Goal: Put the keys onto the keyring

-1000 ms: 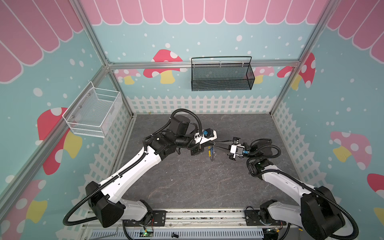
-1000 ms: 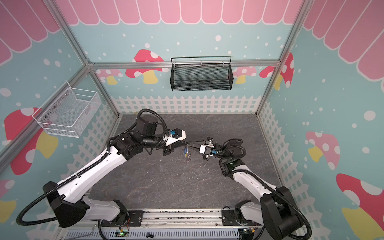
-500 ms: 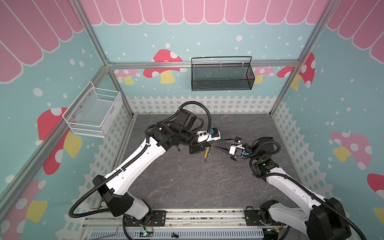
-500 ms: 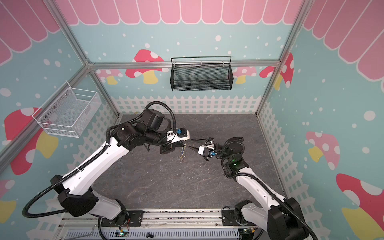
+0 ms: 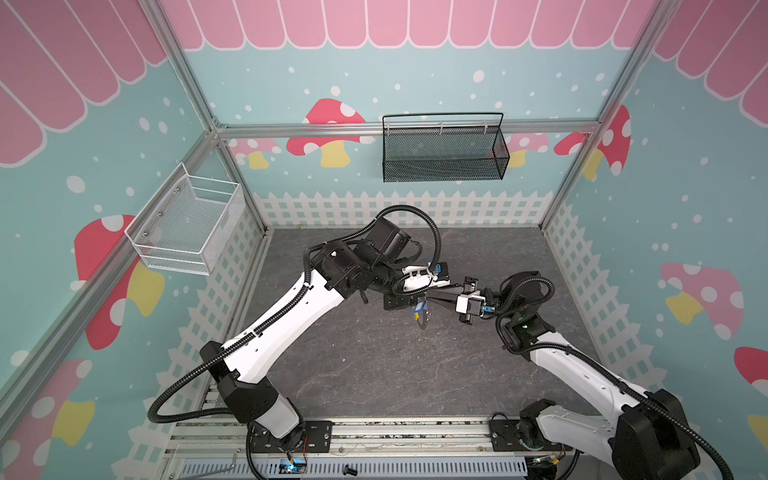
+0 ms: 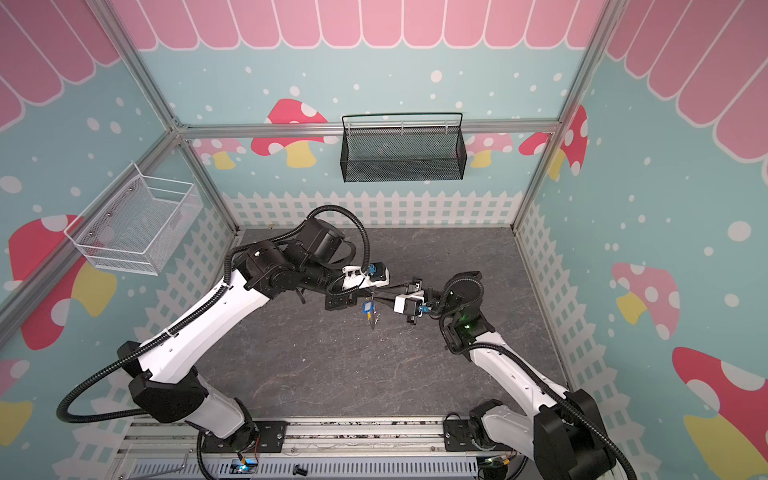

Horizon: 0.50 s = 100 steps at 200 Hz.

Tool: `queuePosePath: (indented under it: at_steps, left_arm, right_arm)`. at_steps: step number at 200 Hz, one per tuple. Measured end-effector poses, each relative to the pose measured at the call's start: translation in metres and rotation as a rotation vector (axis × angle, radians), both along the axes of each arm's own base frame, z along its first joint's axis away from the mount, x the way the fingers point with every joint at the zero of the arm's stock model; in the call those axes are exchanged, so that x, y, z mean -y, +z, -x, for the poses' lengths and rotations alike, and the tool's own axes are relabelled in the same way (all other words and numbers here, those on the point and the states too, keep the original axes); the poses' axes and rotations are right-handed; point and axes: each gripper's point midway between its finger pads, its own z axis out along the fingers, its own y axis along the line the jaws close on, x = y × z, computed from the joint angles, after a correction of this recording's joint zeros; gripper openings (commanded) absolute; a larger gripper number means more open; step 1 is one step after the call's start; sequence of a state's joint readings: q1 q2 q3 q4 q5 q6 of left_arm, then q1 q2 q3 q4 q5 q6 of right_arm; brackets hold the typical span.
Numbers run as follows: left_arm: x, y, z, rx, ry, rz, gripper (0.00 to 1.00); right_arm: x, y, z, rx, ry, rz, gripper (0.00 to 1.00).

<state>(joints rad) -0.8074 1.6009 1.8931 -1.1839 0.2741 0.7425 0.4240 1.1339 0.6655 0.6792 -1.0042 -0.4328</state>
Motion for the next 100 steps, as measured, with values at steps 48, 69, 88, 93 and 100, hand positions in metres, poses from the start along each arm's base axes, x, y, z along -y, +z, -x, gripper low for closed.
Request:
queuePosePath:
  at_steps: [48, 69, 88, 93, 100]
  left_arm:
    - [0.0006, -0.0006, 0.0, 0.015, 0.005, -0.032, 0.0]
    - [0.0002, -0.0015, 0.0006, 0.017, 0.003, -0.042, 0.0]
    - [-0.0006, -0.0026, 0.0027, 0.021, -0.004, -0.054, 0.0]
    - [-0.0007, -0.003, 0.0027, 0.023, -0.004, -0.058, 0.01]
    - [-0.0008, -0.0032, 0.0026, 0.027, -0.004, -0.061, 0.08]
  right_arm:
    - [-0.0013, -0.0027, -0.0006, -0.012, 0.004, 0.004, 0.13]
    - [-0.0017, -0.0035, -0.001, -0.017, 0.004, 0.005, 0.08]
    - [-0.0016, -0.0033, -0.0017, -0.022, 0.0, 0.003, 0.0]
    - [-0.0016, -0.0036, -0.0018, -0.028, 0.0, 0.003, 0.0]
    - [-0.0015, -0.0035, -0.002, -0.031, -0.001, 0.002, 0.0]
